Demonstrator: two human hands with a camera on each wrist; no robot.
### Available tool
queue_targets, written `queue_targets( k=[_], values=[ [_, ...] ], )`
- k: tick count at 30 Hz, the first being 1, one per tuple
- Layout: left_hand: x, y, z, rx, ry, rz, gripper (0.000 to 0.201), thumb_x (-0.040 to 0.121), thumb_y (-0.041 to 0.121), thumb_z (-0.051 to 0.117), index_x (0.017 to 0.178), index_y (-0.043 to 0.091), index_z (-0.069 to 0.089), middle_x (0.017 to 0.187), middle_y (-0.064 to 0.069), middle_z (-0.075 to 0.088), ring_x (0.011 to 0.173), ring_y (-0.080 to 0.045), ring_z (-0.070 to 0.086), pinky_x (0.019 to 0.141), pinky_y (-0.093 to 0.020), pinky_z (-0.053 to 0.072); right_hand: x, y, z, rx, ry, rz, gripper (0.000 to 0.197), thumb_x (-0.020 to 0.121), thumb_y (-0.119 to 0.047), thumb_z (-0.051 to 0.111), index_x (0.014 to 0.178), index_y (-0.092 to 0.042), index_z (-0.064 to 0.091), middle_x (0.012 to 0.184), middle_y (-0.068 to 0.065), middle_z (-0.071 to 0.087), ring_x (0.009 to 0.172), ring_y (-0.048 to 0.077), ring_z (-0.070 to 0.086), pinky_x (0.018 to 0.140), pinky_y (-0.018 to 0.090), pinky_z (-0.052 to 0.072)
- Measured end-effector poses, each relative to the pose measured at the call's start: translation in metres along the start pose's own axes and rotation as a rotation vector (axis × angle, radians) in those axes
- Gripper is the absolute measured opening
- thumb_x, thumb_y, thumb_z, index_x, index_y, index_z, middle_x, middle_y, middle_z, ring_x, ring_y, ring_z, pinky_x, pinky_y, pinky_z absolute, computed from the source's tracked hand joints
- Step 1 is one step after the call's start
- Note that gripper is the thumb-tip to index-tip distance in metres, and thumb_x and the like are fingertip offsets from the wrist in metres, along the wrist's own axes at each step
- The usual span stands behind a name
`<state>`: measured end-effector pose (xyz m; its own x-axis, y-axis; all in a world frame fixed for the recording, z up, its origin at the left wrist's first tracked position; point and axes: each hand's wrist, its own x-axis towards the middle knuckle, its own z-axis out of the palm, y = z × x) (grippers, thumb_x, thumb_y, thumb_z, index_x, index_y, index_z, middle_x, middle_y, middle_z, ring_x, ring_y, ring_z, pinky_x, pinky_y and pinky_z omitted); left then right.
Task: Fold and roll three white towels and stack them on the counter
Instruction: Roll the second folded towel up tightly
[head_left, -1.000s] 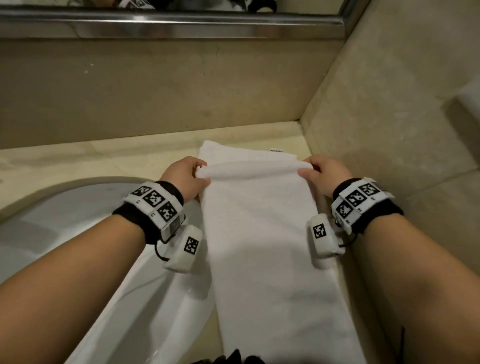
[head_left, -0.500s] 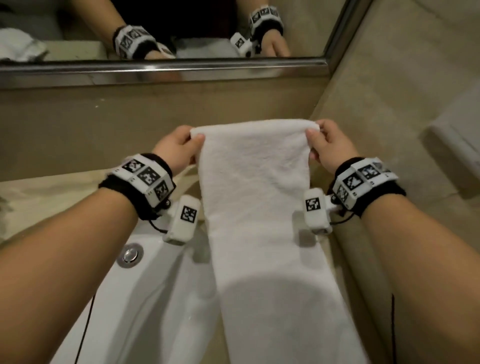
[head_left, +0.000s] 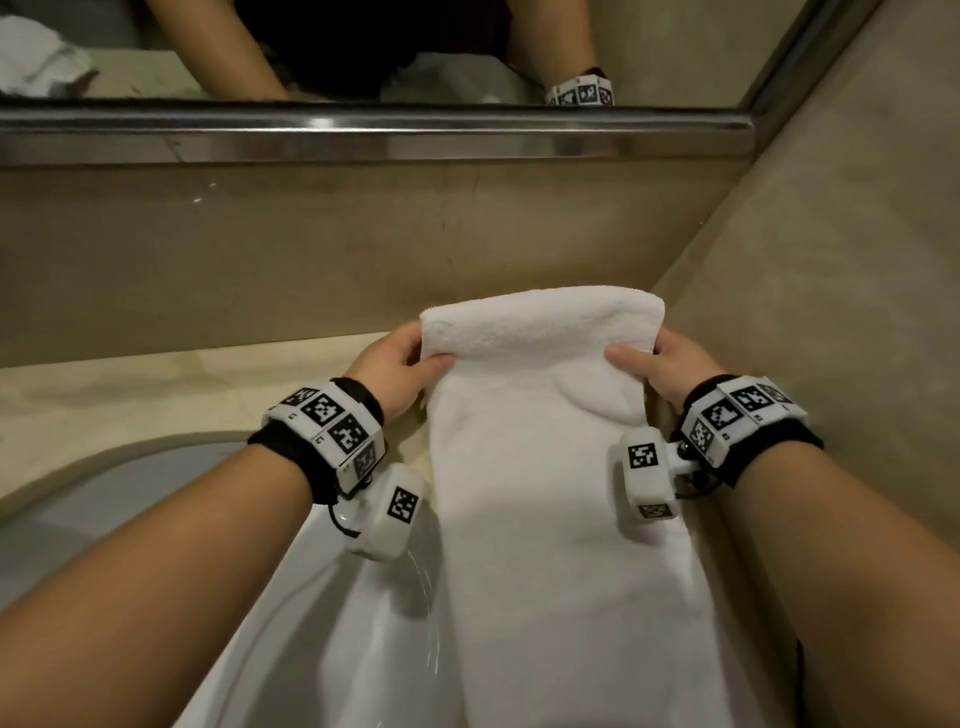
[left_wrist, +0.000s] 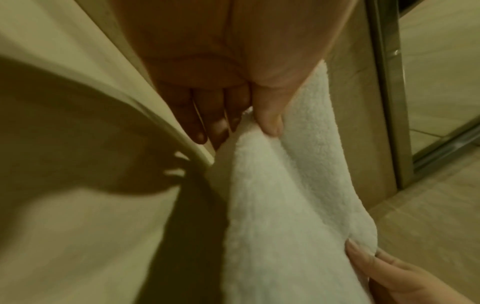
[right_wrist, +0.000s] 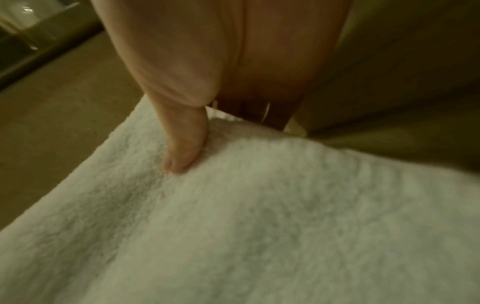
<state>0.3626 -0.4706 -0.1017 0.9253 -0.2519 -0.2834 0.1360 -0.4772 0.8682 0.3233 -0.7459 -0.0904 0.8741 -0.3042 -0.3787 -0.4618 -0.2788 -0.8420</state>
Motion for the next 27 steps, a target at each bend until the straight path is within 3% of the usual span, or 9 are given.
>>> queue_targets(
  k=[3,6,10,11,14,16,18,23,27],
  values=[
    [0.006,0.004,-0.006,-0.033,0.064,0.012,0.031,0.088,0.025,0.057,0.119,0.022,0.055,0.107,0.006,0.063,0.101,-0.015,0.059,0.09,-0.03,0.044,0.005,-0.014,0.0,0.001,0.038,-0.086,0.01,0.083,-0.02,0.065,0.09,-0.026,0.063,0.089,-0.006,0.068,0.072,0.004,0.066,0.061,0.016,0.051],
    [0.013,0.01,-0.012,-0.06,0.145,0.03,0.029,0.089,0.026,0.056,0.118,0.02,0.056,0.102,0.008,0.061,0.091,-0.009,0.057,0.079,-0.022,0.04,0.015,-0.038,-0.004,-0.068,0.07,-0.164,0.009,0.084,-0.021,0.064,0.093,-0.024,0.063,0.087,-0.009,0.066,0.076,0.006,0.063,0.069,0.021,0.049],
    [0.022,0.011,-0.015,-0.037,0.171,0.029,0.03,0.089,0.03,0.055,0.119,0.022,0.055,0.101,0.007,0.062,0.09,-0.01,0.057,0.075,-0.022,0.04,0.027,-0.04,0.001,-0.171,0.107,-0.17,0.01,0.088,-0.022,0.059,0.098,-0.022,0.06,0.078,-0.014,0.061,0.058,-0.009,0.055,0.049,0.004,0.042],
    [0.023,0.009,-0.015,-0.011,0.16,0.014,0.032,0.089,0.031,0.055,0.119,0.021,0.055,0.103,0.007,0.062,0.092,-0.012,0.057,0.077,-0.023,0.039,0.029,-0.036,0.002,-0.19,0.106,-0.146,0.013,0.089,-0.024,0.057,0.101,-0.021,0.061,0.081,-0.012,0.063,0.063,-0.004,0.056,0.054,0.007,0.043],
    [0.024,-0.002,-0.012,0.137,0.096,-0.021,0.037,0.089,0.039,0.051,0.121,0.021,0.053,0.111,0.004,0.061,0.099,-0.016,0.056,0.083,-0.026,0.039,0.033,-0.023,0.003,-0.327,0.143,-0.052,0.03,0.091,-0.037,0.051,0.109,-0.014,0.06,0.096,0.001,0.063,0.088,0.02,0.06,0.078,0.028,0.044],
    [0.024,-0.007,-0.012,0.18,0.084,-0.041,0.039,0.089,0.044,0.049,0.122,0.024,0.051,0.108,0.006,0.06,0.096,-0.016,0.056,0.082,-0.027,0.039,0.033,-0.02,-0.001,-0.333,0.179,0.004,0.038,0.089,-0.042,0.05,0.115,-0.015,0.057,0.105,0.005,0.064,0.099,0.026,0.059,0.091,0.037,0.046],
    [0.019,-0.009,-0.013,0.179,0.109,-0.054,0.041,0.087,0.047,0.05,0.121,0.024,0.049,0.102,0.008,0.058,0.091,-0.016,0.056,0.078,-0.028,0.04,0.03,-0.022,-0.006,-0.286,0.181,0.023,0.04,0.089,-0.043,0.05,0.117,-0.015,0.056,0.106,0.008,0.065,0.1,0.027,0.06,0.098,0.046,0.045],
    [-0.01,-0.011,-0.01,0.104,0.136,-0.037,0.046,0.085,0.034,0.059,0.125,0.017,0.043,0.108,0.004,0.053,0.095,-0.014,0.053,0.081,-0.029,0.043,0.005,-0.025,-0.014,-0.297,0.222,-0.008,0.037,0.09,-0.036,0.052,0.119,-0.013,0.051,0.106,0.005,0.06,0.092,0.023,0.06,0.082,0.037,0.051],
    [-0.086,-0.003,0.001,0.163,0.021,0.022,0.03,0.087,0.022,0.059,0.114,0.013,0.053,0.104,-0.002,0.057,0.099,-0.021,0.058,0.084,-0.029,0.045,-0.07,-0.022,-0.022,-0.374,0.159,-0.142,0.031,0.091,-0.033,0.051,0.116,-0.015,0.056,0.107,0.001,0.058,0.094,0.016,0.053,0.09,0.034,0.044]
  ],
)
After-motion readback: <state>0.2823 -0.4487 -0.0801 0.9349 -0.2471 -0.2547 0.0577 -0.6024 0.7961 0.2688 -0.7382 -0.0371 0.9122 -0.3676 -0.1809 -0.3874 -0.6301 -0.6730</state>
